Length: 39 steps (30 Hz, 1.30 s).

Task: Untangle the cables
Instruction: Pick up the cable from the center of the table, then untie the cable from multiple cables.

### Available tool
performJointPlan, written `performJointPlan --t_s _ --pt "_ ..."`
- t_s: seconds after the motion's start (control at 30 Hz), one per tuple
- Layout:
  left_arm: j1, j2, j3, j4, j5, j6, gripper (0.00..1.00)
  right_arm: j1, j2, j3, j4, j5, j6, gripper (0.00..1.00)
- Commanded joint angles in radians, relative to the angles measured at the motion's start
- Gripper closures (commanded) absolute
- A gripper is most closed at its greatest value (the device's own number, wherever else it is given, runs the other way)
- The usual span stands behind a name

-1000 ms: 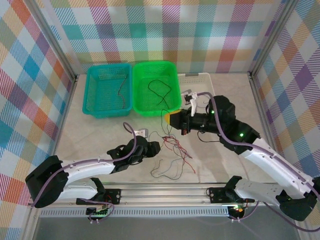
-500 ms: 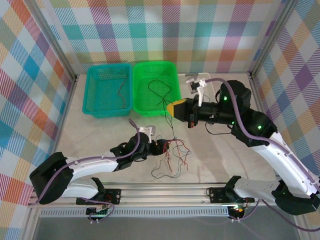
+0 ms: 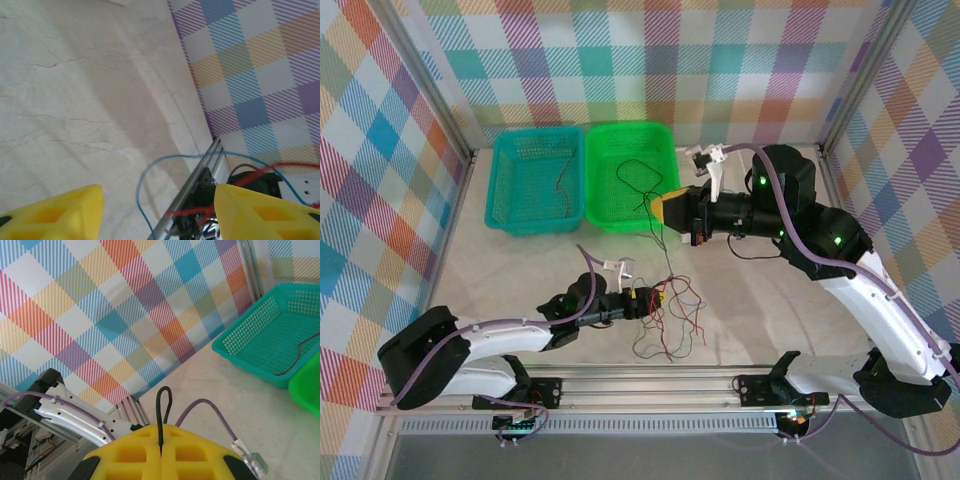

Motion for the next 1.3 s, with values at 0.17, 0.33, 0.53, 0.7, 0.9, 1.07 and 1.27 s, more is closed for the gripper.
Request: performJointPlan --t_s 0.17,0.33,0.53,0.7,0.9,1.07,1.27 --pt "0.003 -0.291 -0.098 -0.19 -0.096 -0.028 0.16 -0.061 0.022 0.039 -0.003 0.002 -0.02 1.0" --pt "0.002 -0.427 -0.141 -0.264 -0.111 -0.001 0.09 -0.07 0.043 0.049 0.01 -0.016 -0.007 1.0" --pt "0.002 -0.438 -0.139 -0.268 -0.092 0.022 0.09 -0.07 0.062 0.06 0.023 -0.041 0.007 1.0" --pt "0.003 -0.548 -0.136 -0.331 -0.118 0.073 0.12 -0.071 0.057 0.047 0.02 -0.029 0.001 1.0" --pt "0.0 -0.737 -0.094 -0.527 -0.041 0.192 0.1 -0.092 0.057 0.024 0.018 0.005 0.011 1.0" --pt "0.0 -0.799 -0.105 -0.605 -0.06 0.206 0.08 -0.095 0.061 0.003 0.04 -0.034 0.023 1.0" --pt "-0.001 -0.728 -0.083 -0.589 -0.088 0.246 0.06 -0.096 0.048 -0.03 0.072 -0.087 0.039 1.0"
